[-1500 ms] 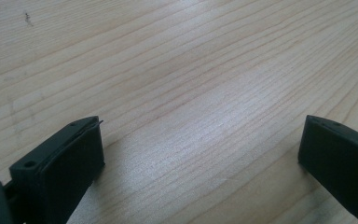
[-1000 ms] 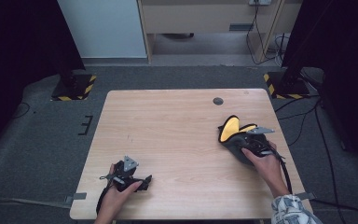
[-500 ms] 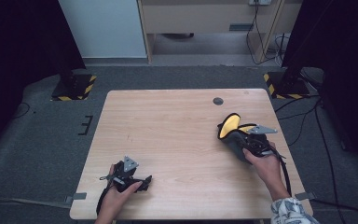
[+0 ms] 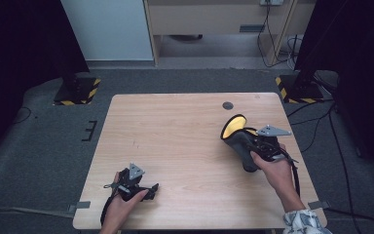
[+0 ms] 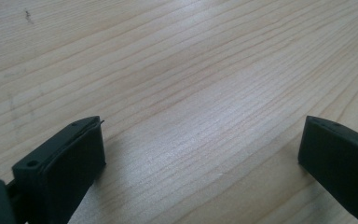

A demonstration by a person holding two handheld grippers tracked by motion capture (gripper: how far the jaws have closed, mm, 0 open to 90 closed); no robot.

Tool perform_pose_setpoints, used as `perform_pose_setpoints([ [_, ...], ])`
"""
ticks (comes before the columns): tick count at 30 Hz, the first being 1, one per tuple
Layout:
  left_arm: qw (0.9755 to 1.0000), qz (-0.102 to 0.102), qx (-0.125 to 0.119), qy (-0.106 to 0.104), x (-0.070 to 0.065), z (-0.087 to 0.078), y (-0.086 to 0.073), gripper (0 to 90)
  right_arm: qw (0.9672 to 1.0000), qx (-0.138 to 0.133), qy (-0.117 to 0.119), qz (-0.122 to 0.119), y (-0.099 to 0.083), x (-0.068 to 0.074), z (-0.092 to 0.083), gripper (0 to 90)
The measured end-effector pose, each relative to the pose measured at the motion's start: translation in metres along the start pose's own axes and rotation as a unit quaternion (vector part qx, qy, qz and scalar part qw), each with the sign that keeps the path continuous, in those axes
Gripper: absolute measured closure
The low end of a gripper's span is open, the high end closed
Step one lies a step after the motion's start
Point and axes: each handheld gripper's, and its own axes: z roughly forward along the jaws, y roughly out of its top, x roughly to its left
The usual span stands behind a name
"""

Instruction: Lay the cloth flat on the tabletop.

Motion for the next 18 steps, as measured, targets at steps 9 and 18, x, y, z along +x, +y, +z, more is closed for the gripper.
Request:
perform_pose_setpoints([
  [9, 0.9993, -0.01, -0.037, 0.005, 0.005, -0.011, 0.007, 7.9, 0.9996, -0.008, 0.027, -0.005, 0.014, 0.016, 0.008, 79.5],
  [18, 0.9982, -0.01, -0.058, 0.016, 0.015, -0.019, 0.008, 10.0, 0.9986, -0.018, 0.049, 0.004, 0.018, 0.029, 0.013, 79.5],
])
